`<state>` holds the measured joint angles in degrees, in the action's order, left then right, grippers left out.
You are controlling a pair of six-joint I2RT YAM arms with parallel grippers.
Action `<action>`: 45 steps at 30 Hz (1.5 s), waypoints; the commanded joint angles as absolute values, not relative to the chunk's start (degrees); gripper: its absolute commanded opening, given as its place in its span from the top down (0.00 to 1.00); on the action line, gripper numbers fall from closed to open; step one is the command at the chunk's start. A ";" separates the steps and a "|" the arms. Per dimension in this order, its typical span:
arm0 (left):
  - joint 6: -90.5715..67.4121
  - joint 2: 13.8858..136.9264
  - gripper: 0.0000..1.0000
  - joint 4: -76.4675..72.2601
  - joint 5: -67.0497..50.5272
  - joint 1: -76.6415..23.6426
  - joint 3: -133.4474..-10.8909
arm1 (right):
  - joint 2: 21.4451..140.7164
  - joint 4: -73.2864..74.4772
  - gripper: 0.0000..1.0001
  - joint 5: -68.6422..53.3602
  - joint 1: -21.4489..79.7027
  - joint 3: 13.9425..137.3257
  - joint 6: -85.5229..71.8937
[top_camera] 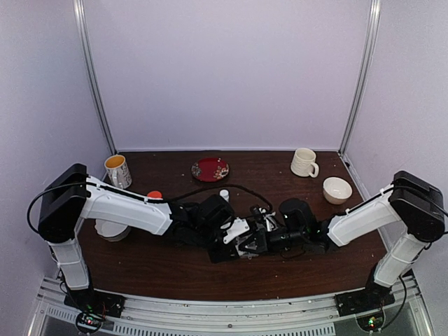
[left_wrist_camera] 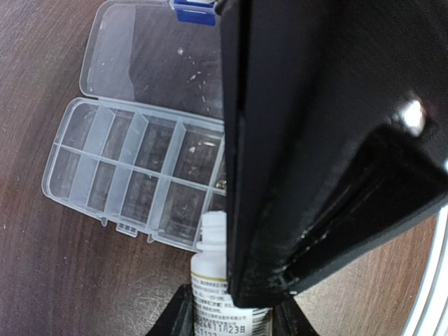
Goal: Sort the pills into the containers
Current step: Pour the pill into the compartment of the pill container.
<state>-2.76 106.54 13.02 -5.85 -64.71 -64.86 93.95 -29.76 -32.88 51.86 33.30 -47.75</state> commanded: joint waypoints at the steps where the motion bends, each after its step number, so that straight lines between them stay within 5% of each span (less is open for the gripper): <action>1: -3.25 105.24 1.00 12.32 -5.27 -64.51 -64.59 | 90.48 -31.19 1.00 -30.96 52.12 32.50 -46.98; 27: -2.72 105.56 1.00 14.56 -5.60 -64.43 -66.74 | 89.84 -35.06 1.00 -30.58 52.14 31.29 -48.68; 33: -2.51 105.64 1.00 15.26 -6.09 -64.41 -67.27 | 94.62 -25.76 1.00 -28.90 52.12 34.27 -46.52; 45: -2.22 105.90 1.00 16.11 -6.59 -64.47 -67.98 | 87.93 -28.15 1.00 -28.09 51.59 32.57 -46.47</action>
<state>-2.72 106.50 16.78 -5.48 -64.40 -66.24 90.94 -26.24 -29.36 51.88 33.12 -46.87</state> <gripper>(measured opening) 0.310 0.007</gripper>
